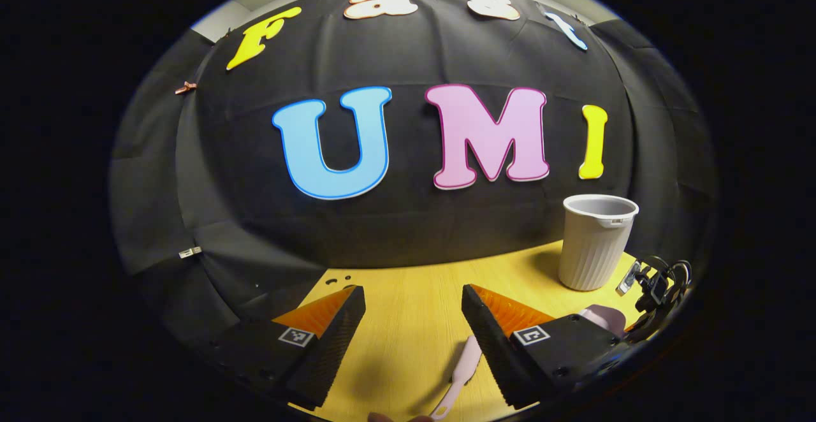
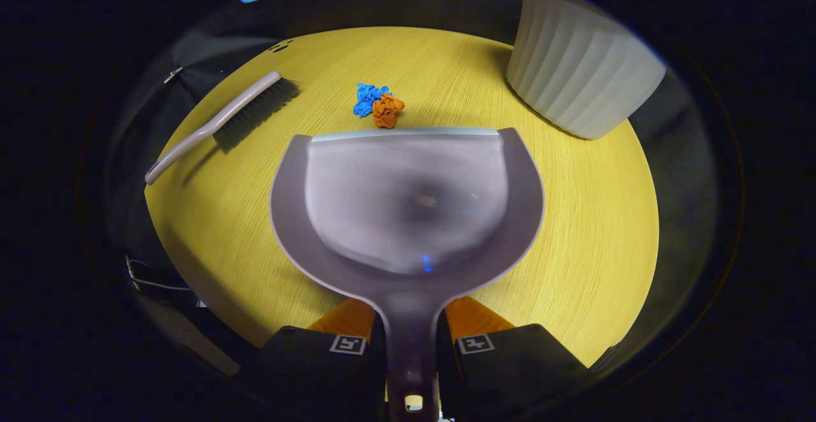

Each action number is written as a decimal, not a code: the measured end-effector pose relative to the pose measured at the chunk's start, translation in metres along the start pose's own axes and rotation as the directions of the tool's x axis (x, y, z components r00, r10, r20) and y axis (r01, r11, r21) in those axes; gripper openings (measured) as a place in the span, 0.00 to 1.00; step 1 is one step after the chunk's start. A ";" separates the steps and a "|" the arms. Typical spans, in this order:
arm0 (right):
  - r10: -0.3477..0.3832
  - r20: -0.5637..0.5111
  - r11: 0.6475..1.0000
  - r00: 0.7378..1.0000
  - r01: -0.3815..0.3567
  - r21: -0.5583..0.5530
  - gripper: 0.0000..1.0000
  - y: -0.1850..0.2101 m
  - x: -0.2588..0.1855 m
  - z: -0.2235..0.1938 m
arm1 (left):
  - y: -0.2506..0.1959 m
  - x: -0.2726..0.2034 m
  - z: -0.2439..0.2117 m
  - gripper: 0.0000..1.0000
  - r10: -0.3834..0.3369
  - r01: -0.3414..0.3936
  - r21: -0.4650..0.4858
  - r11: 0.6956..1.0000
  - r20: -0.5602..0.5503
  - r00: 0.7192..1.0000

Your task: Pick up the small broom and dustpan from the desktop, sweep the trash into the dustpan with the broom, and then empty the trash into the garbage bin.

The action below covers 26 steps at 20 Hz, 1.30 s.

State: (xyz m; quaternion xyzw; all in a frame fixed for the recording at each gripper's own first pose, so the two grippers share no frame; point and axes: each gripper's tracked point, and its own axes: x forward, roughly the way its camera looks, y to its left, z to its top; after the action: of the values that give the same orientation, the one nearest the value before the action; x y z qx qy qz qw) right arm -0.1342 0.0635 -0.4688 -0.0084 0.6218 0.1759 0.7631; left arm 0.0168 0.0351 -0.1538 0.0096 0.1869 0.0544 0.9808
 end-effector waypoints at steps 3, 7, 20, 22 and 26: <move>0.010 0.023 1.000 1.000 -0.010 0.010 0.33 0.001 -0.010 -0.001 | -0.009 0.010 -0.029 0.98 -0.040 0.041 0.010 0.999 -0.081 0.996; 0.017 0.055 0.999 0.998 -0.019 0.050 0.37 0.000 -0.020 0.002 | -0.029 0.025 -0.094 0.97 -0.100 0.123 0.067 0.990 -0.284 0.954; -0.010 0.045 1.000 0.999 0.008 0.030 0.37 -0.021 -0.045 -0.019 | -0.077 0.055 -0.265 0.88 -0.180 0.281 0.014 0.960 -0.738 0.650; -0.012 0.036 0.999 0.999 0.011 0.033 0.37 -0.024 -0.046 -0.023 | -0.083 0.059 -0.276 0.86 -0.177 0.301 0.027 0.953 -0.758 0.628; -0.015 0.029 0.999 0.999 0.014 0.052 0.37 -0.033 -0.045 -0.027 | -0.088 0.065 -0.286 0.70 -0.175 0.316 0.026 0.948 -0.788 0.590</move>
State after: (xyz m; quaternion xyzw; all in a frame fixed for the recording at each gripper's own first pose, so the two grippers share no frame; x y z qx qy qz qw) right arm -0.1577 0.0152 -0.4385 0.0094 0.6147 0.1544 0.7734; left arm -0.0191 -0.0452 -0.4470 0.0394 0.5946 -0.0984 0.7970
